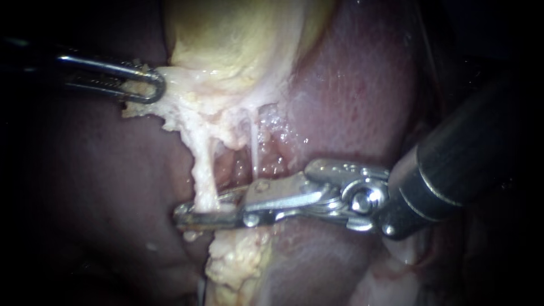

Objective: Going back second clip left tube

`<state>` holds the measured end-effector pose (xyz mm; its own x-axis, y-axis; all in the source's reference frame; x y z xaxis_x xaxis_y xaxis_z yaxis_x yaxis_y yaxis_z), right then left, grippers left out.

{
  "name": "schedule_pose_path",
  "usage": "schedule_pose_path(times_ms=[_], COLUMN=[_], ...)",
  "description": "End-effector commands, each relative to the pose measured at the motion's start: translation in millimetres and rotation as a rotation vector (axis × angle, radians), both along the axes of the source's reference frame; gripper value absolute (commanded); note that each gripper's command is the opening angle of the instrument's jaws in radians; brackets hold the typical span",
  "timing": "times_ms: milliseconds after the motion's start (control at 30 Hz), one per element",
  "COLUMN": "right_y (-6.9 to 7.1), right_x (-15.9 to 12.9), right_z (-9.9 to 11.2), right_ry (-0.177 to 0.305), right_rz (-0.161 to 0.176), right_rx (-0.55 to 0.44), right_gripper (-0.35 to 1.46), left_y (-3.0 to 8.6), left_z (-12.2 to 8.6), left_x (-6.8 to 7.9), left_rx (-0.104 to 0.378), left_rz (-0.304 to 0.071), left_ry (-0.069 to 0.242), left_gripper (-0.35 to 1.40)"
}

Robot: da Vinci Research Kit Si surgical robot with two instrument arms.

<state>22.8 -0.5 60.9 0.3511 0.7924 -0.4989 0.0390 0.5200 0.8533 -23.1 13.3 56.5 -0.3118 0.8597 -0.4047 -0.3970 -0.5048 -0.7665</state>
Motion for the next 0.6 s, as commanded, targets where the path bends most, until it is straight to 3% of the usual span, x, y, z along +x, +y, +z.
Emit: schedule_pose_path(times_ms=[33, 200, 267, 367, 600], right_y=[0.0, 0.1, 0.1, 0.0, -0.2], right_x=[0.0, 0.0, 0.1, 0.5, 1.8], right_z=[0.0, 0.1, 0.4, 1.2, 5.0], right_ry=[0.0, 0.013, 0.042, 0.068, 0.106], right_rz=[0.0, -0.015, -0.022, 0.0, 0.038], right_rx=[0.001, 0.008, 0.019, 0.021, 0.015], right_gripper=[-0.35, -0.35, -0.05, 0.37, 0.49], left_y=[0.0, 0.0, 0.0, 0.0, -0.1], left_z=[0.0, 0.0, 0.0, 0.0, -0.1], left_x=[0.0, 0.0, 0.0, 0.0, 0.1], left_rx=[0.0, 0.0, 0.0, 0.0, 0.0], left_rz=[0.001, 0.001, 0.001, 0.001, 0.001], left_ry=[-0.001, -0.001, -0.001, -0.001, -0.001], left_gripper=[-0.35, -0.35, -0.35, -0.35, -0.35])
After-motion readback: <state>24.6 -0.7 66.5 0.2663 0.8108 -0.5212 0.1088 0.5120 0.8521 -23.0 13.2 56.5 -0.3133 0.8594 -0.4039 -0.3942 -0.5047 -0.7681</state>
